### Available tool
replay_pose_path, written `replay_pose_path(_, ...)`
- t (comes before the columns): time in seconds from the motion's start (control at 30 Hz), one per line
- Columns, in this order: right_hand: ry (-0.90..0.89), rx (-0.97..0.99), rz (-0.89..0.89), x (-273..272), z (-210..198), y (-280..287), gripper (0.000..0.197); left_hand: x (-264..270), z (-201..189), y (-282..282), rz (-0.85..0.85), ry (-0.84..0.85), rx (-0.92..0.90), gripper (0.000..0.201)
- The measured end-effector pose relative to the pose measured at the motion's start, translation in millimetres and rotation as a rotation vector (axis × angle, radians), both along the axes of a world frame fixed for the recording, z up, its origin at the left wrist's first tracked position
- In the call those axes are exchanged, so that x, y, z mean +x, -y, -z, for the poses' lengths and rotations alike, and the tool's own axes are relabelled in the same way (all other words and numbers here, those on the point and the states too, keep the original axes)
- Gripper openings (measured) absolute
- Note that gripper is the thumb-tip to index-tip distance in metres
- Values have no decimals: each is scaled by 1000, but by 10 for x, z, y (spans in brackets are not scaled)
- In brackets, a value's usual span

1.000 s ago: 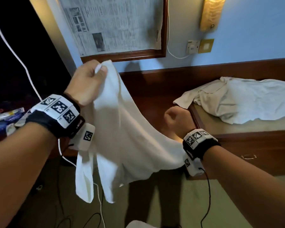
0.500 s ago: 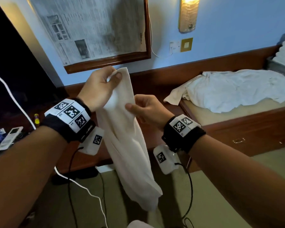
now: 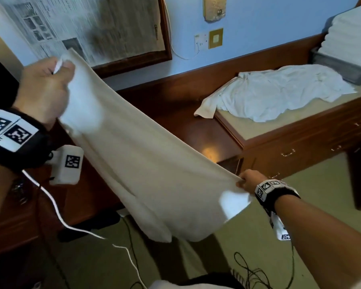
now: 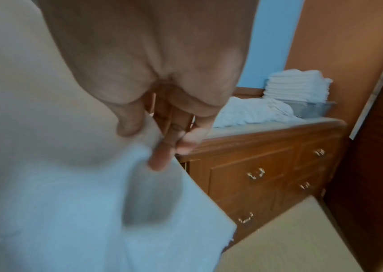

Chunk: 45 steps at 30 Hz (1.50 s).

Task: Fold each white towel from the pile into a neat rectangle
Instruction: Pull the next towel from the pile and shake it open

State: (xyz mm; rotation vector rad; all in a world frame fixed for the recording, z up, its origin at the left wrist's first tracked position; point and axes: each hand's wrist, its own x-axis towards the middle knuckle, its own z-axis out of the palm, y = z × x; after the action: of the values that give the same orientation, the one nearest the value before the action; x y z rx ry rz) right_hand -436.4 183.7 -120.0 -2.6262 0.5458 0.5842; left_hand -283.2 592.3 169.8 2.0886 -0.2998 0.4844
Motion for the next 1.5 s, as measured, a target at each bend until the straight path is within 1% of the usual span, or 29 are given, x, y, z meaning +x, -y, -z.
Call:
replay_pose_path(0.03, 10, -47, 56, -34, 55, 84, 20, 17, 26, -9, 27, -27, -10, 60)
replay_pose_path(0.07, 19, -80, 103, -45, 84, 137, 22, -17, 45, 32, 60, -26, -14, 67)
replay_pose_path(0.1, 24, -104, 138, -28, 102, 163, 23, -55, 78, 84, 95, -15, -4, 69)
replay_pose_path(0.13, 26, -117, 154, 7, 85, 157, 23, -114, 116, 160, 131, -4, 4, 65)
replay_pose_path(0.2, 71, -109, 131, 147, -30, 63, 26, -204, 217, 345, 178, -8, 54, 47)
replay_pose_path(0.27, 247, -36, 69, 347, -273, -133, 32, -250, 323, 565, 201, -25, 137, 39)
replay_pose_path(0.33, 500, 155, -5, 554, -658, -393, 37, -305, 407, 811, 268, -86, 145, 38)
replay_pose_path(0.4, 688, 458, -122, 726, -1159, -677, 41, -364, 468, 1033, 338, -154, 149, 34)
replay_pose_path(0.43, 714, 612, -193, 780, -1409, -794, 43, -379, 491, 1117, 360, -181, 154, 31)
replay_pose_path(0.5, 699, 900, -310, 865, -1830, -955, 46, -398, 489, 1250, 387, -211, 158, 28)
replay_pose_path(0.53, 697, 992, -346, 907, -1970, -987, 43, -398, 471, 1289, 393, -222, 154, 29)
replay_pose_path(0.57, 710, 1028, -367, 940, -2076, -1002, 37, -399, 446, 1318, 390, -229, 146, 30)
replay_pose_path(0.63, 793, 993, -387, 1002, -2196, -1002, 25, -371, 415, 1329, 357, -211, 123, 30)
replay_pose_path(0.73, 904, 925, -406, 1115, -2311, -1008, 23, -336, 392, 1308, 312, -152, 38, 22)
replay_pose_path(0.77, 928, 896, -414, 1159, -2359, -1020, 22, -325, 401, 1304, 277, -125, 12, 22)
replay_pose_path(0.87, 1004, 831, -475, 1266, -2545, -1073, 20, -314, 484, 1300, 103, -19, -12, 27)
replay_pose_path(0.93, 1045, 832, -519, 1311, -2679, -1082, 17, -357, 582, 1296, 36, 12, -9, 19)
replay_pose_path(0.97, 1071, 835, -526, 1330, -2742, -1066, 16, -379, 648, 1295, 13, 5, 10, 15)
replay_pose_path(1.0, 1102, 840, -527, 1342, -2801, -1037, 14, -391, 734, 1294, -13, -13, 20, 15)
replay_pose_path(1.1, 1197, 842, -500, 1390, -2970, -876, 16, -417, 1048, 1352, -77, -131, 7, 23)
replay_pose_path(1.17, 1234, 808, -469, 1402, -3063, -731, 18, -418, 1309, 1437, -96, -241, 113, 31)
replay_pose_path(1.2, 1242, 799, -462, 1395, -3096, -648, 17, -425, 1435, 1484, -82, -295, 168, 38)
replay_pose_path(1.23, 1251, 787, -458, 1390, -3113, -561, 16, -430, 1547, 1530, -61, -331, 185, 47)
replay_pose_path(1.3, 1256, 752, -455, 1372, -3110, -367, 15, -430, 1704, 1601, -28, -333, 134, 67)
replay_pose_path(1.37, 1243, 677, -431, 1390, -3048, -140, 14, -378, 1743, 1667, -20, -287, 64, 74)
replay_pose_path(1.4, 1218, 626, -415, 1403, -3006, -24, 12, -360, 1694, 1713, -15, -266, 55, 73)
replay_pose_path(1.43, 1175, 576, -405, 1408, -2962, 82, 10, -347, 1618, 1766, -10, -262, 68, 67)
replay_pose_path(1.47, 1118, 533, -415, 1393, -2927, 168, 9, -352, 1506, 1835, -12, -262, 96, 55)
replay_pose_path(1.5, 1053, 499, -462, 1372, -2887, 237, 8, -361, 1385, 1909, -12, -265, 123, 43)
